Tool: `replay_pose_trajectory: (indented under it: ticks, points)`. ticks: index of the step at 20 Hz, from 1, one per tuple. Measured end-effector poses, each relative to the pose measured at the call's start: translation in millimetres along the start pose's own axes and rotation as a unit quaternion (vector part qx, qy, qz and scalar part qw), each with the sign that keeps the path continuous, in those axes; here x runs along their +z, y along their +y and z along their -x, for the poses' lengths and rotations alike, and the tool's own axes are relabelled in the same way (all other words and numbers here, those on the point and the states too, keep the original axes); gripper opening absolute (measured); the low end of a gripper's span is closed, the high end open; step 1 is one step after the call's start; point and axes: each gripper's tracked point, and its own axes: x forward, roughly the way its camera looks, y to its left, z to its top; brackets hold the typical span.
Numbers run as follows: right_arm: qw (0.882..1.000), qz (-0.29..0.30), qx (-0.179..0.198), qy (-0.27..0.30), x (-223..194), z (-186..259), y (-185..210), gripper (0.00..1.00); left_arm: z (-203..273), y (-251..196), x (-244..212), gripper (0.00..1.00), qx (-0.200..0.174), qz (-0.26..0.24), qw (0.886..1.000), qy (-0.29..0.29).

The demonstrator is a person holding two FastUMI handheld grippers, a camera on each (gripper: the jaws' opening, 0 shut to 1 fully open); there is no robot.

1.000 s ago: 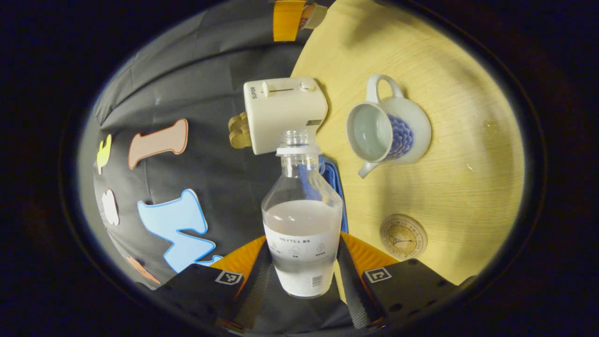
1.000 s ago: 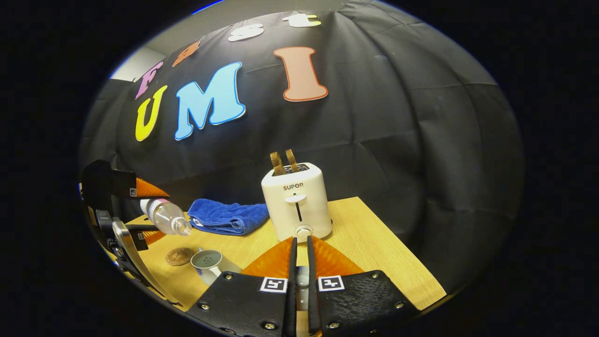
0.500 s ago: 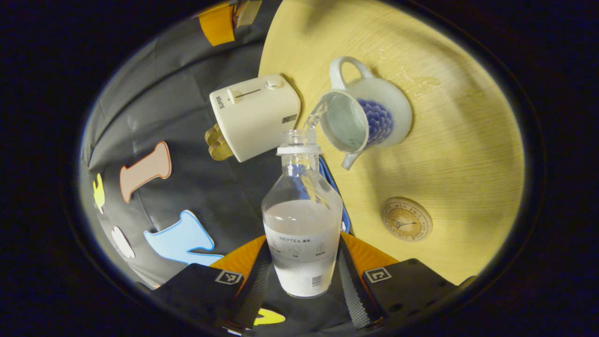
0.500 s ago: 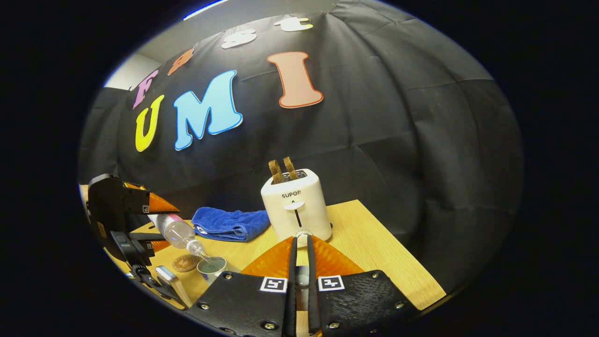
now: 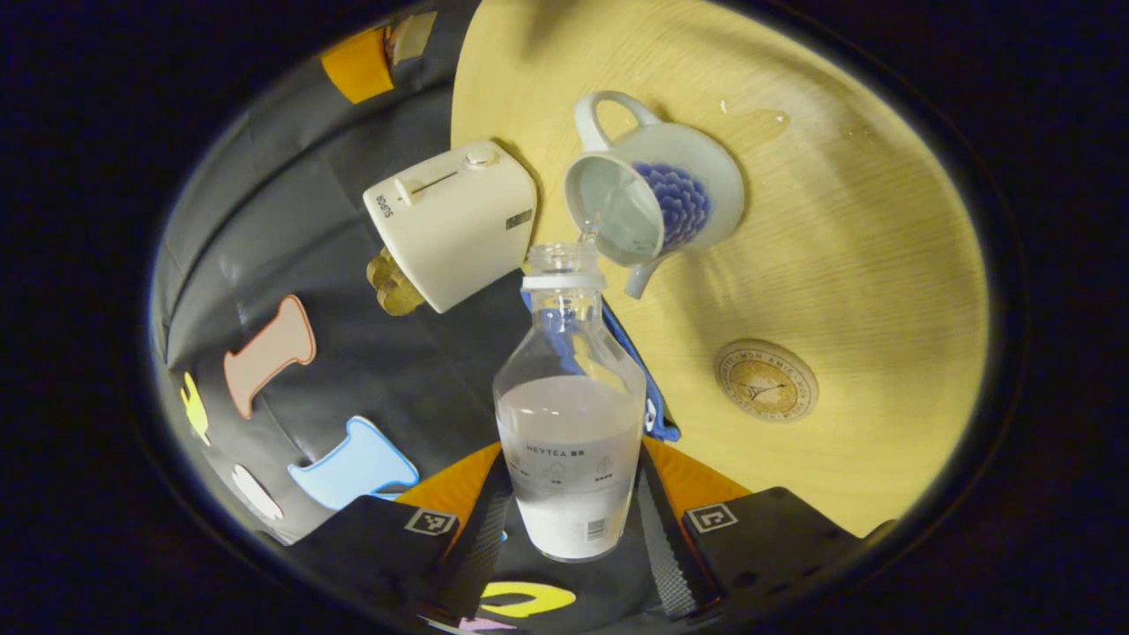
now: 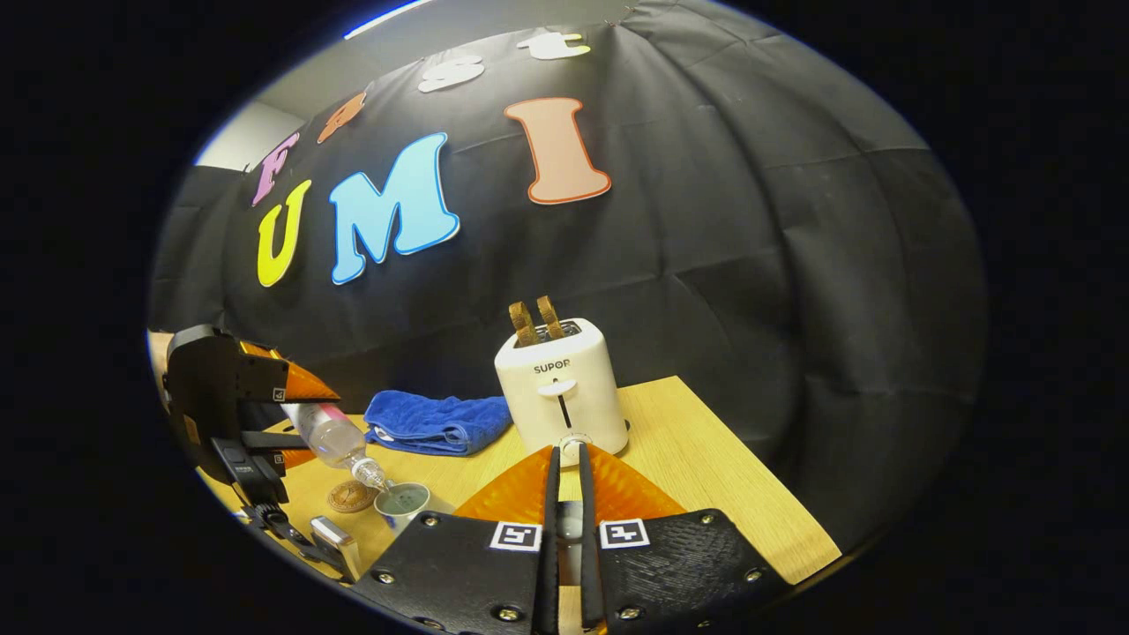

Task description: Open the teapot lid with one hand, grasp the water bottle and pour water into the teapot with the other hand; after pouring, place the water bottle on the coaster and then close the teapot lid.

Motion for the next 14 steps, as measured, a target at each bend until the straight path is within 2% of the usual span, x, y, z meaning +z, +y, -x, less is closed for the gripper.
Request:
replay_pose_trajectory:
  ticks: [7, 14]
  points:
    - [1.000, 0.002, 0.003, 0.000, 1.5, 0.9, 2.1, 0.10, 3.8, 15.7, 2.6, 0.84, 0.019, -0.060, 0.998, 0.004]
    - [1.000, 0.002, 0.005, -0.001, 2.1, 1.6, 2.9, 0.10, 5.8, 31.0, 2.2, 0.84, 0.039, -0.130, 0.991, 0.021]
